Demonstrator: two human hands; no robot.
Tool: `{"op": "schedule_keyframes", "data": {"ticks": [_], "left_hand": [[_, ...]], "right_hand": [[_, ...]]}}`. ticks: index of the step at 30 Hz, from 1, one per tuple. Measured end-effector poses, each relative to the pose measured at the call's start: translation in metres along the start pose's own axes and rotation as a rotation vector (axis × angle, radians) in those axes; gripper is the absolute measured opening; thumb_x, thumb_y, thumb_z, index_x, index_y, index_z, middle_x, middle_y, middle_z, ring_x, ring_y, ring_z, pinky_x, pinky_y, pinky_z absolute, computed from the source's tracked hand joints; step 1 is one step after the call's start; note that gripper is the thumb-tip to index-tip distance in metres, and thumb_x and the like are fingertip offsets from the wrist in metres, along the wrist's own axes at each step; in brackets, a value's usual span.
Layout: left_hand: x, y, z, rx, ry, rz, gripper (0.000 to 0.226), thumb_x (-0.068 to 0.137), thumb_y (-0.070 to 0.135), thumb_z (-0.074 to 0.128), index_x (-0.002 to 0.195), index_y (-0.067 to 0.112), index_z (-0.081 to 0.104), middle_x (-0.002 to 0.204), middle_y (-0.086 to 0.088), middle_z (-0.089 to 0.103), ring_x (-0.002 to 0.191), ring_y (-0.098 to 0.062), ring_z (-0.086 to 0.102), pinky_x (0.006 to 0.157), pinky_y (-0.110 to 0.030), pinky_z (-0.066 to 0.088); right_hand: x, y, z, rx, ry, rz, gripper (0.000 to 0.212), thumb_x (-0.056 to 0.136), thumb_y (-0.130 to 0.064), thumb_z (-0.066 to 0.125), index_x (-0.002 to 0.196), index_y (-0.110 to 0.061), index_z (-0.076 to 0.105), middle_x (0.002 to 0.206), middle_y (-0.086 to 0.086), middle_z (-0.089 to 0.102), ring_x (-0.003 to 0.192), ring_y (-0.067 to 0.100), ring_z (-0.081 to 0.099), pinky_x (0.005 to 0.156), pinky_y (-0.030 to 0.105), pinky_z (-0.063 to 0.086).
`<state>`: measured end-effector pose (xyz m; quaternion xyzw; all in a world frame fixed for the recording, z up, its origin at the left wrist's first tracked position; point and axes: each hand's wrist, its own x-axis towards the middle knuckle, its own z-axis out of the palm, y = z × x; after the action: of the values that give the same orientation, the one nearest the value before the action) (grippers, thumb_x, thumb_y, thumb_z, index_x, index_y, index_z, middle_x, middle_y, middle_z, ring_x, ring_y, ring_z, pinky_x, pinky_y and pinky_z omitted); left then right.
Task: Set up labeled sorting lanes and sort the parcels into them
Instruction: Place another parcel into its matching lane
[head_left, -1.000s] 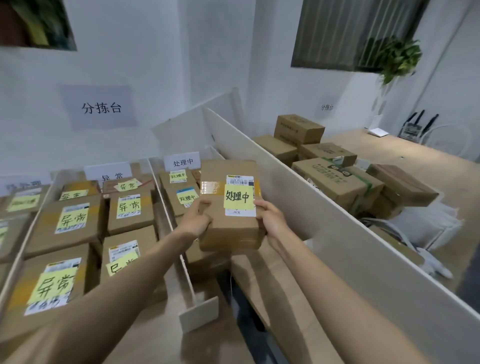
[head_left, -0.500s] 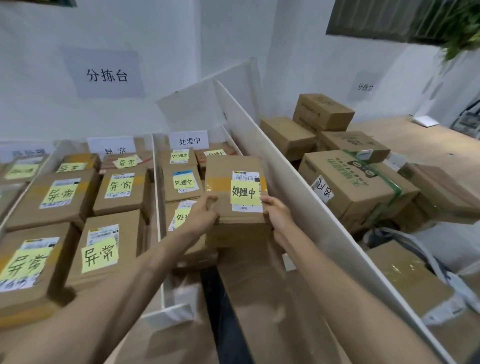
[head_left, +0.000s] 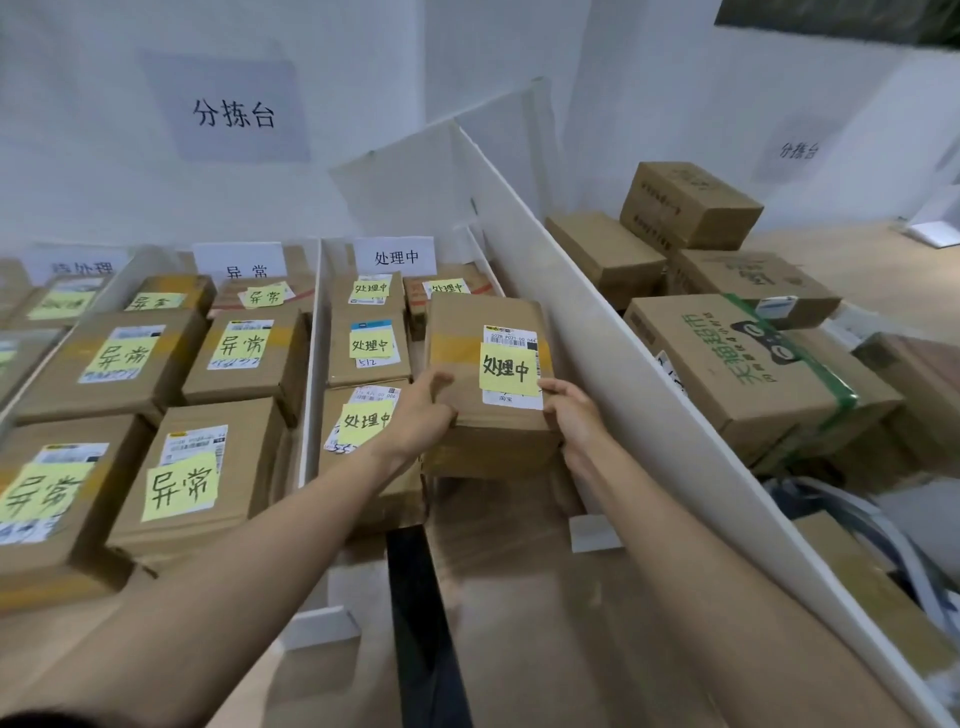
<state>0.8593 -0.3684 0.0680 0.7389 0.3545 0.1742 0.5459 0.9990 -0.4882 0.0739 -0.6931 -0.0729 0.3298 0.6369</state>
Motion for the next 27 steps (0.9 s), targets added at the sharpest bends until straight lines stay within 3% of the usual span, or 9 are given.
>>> {"op": "schedule_keyframes", "data": {"ticks": [3, 7, 16, 21, 27], "left_hand": [[0.010, -0.009, 0.005, 0.036, 0.032, -0.024, 0.045, 0.087, 0.000, 0.052, 0.123, 0.027, 0.046, 0.122, 0.005, 0.048, 0.117, -0.020, 0.048, 0.098, -0.041, 0.048], [0.014, -0.023, 0.017, 0.021, 0.050, -0.047, 0.048, 0.082, -0.004, 0.053, 0.122, 0.023, 0.048, 0.132, -0.002, 0.051, 0.119, -0.023, 0.050, 0.097, -0.043, 0.049], [0.014, -0.046, 0.041, -0.029, 0.092, -0.094, 0.044, 0.081, -0.009, 0.049, 0.111, 0.022, 0.044, 0.119, -0.003, 0.047, 0.110, -0.021, 0.050, 0.084, -0.032, 0.051], [0.011, -0.053, 0.049, -0.060, 0.075, -0.133, 0.044, 0.074, -0.001, 0.049, 0.096, 0.037, 0.047, 0.124, -0.006, 0.046, 0.108, -0.028, 0.052, 0.075, -0.031, 0.052], [0.011, -0.062, 0.062, -0.053, 0.075, -0.180, 0.044, 0.073, -0.003, 0.048, 0.089, 0.038, 0.047, 0.123, -0.010, 0.046, 0.102, -0.031, 0.055, 0.075, -0.035, 0.055]], "right_hand": [[0.013, 0.003, -0.002, -0.024, -0.003, -0.003, 0.031, 0.089, 0.003, 0.044, 0.105, -0.016, 0.063, 0.110, 0.008, 0.067, 0.085, 0.016, 0.064, 0.056, 0.021, 0.047], [0.025, 0.015, -0.008, -0.074, -0.006, 0.004, 0.031, 0.089, 0.004, 0.042, 0.095, -0.019, 0.062, 0.110, 0.008, 0.067, 0.085, 0.015, 0.063, 0.062, 0.023, 0.047], [0.033, 0.032, -0.016, -0.101, 0.007, 0.017, 0.035, 0.085, 0.009, 0.040, 0.085, -0.019, 0.061, 0.110, 0.007, 0.065, 0.082, 0.011, 0.061, 0.057, 0.019, 0.045], [0.031, 0.038, -0.025, -0.081, 0.007, 0.037, 0.033, 0.084, 0.008, 0.042, 0.084, -0.019, 0.062, 0.106, 0.008, 0.068, 0.085, 0.018, 0.064, 0.062, 0.024, 0.048], [0.031, 0.048, -0.033, -0.111, 0.011, 0.075, 0.032, 0.086, 0.006, 0.043, 0.085, -0.020, 0.062, 0.106, 0.008, 0.068, 0.086, 0.018, 0.063, 0.064, 0.025, 0.047]]}}
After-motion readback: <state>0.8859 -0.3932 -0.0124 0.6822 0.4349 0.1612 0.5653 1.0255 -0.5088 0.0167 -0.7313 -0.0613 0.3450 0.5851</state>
